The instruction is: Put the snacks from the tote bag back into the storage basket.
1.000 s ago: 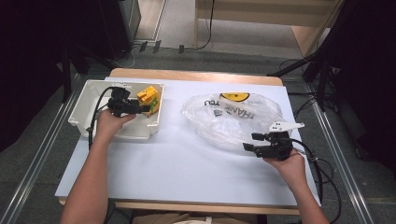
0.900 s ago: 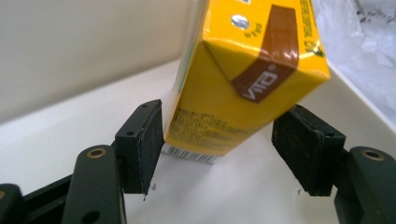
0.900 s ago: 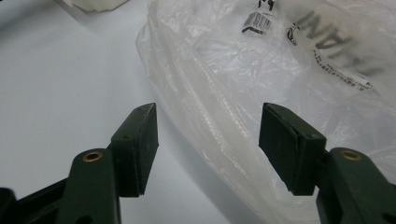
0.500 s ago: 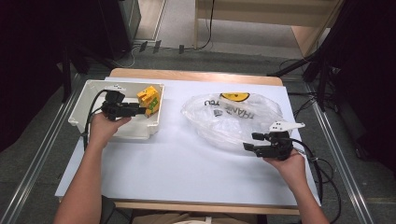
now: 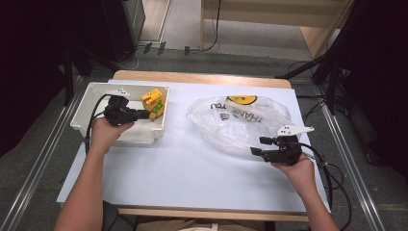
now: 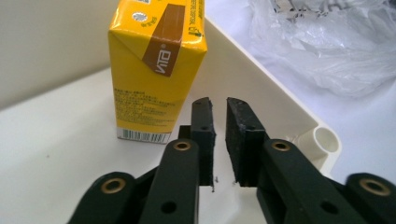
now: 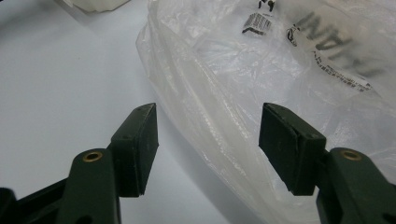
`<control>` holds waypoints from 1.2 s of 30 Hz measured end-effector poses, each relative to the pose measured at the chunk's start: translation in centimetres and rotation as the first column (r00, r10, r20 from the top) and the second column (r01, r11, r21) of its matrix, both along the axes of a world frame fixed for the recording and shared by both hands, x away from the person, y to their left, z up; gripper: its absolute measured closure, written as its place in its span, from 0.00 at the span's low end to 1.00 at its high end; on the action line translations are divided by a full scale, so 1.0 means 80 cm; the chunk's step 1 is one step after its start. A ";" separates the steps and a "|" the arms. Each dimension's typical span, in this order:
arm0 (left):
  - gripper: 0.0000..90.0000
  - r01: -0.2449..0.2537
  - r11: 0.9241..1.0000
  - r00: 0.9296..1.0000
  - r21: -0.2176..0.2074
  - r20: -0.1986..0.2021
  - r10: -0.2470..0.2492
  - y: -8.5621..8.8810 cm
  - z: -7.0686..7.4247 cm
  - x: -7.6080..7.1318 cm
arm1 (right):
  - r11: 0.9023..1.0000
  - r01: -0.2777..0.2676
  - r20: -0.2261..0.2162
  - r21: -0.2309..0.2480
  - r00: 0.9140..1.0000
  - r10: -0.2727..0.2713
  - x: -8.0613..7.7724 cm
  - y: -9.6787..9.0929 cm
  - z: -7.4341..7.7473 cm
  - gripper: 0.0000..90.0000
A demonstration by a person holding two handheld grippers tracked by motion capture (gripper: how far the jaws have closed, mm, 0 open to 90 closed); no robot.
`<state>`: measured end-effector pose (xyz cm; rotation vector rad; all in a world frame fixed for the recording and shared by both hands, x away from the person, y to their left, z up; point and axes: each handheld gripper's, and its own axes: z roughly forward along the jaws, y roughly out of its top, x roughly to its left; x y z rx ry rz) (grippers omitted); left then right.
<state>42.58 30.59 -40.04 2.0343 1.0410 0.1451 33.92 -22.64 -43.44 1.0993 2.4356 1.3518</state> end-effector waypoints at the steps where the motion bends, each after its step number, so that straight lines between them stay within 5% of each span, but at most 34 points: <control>1: 0.95 0.000 1.000 1.000 0.006 0.003 0.000 -0.001 0.000 0.000 | 1.000 0.002 0.000 0.000 1.000 -0.002 0.000 0.000 0.000 0.43; 9: 1.00 0.006 0.999 0.999 0.045 0.051 -0.008 -0.016 -0.001 -0.001 | 1.000 -0.001 0.000 -0.004 1.000 0.001 0.000 0.000 0.000 0.42; 19: 1.00 -0.003 0.999 1.000 0.049 0.018 0.003 -0.020 -0.018 0.009 | 1.000 0.001 0.001 -0.007 1.000 -0.001 0.000 0.001 -0.001 0.42; 22: 1.00 -0.010 1.000 1.000 0.022 0.015 0.010 -0.019 -0.021 0.012 | 1.000 -0.001 0.000 -0.006 1.000 0.001 0.000 0.001 -0.001 0.43; 29: 1.00 -0.018 0.998 1.000 0.063 0.009 0.018 -0.024 -0.031 0.016 | 1.000 0.000 -0.002 -0.013 1.000 0.000 0.000 0.002 -0.002 0.42; 36: 1.00 -0.030 0.998 0.999 0.058 0.014 0.029 -0.022 -0.037 0.021 | 1.000 -0.003 -0.005 -0.018 1.000 0.003 -0.001 0.002 -0.002 0.43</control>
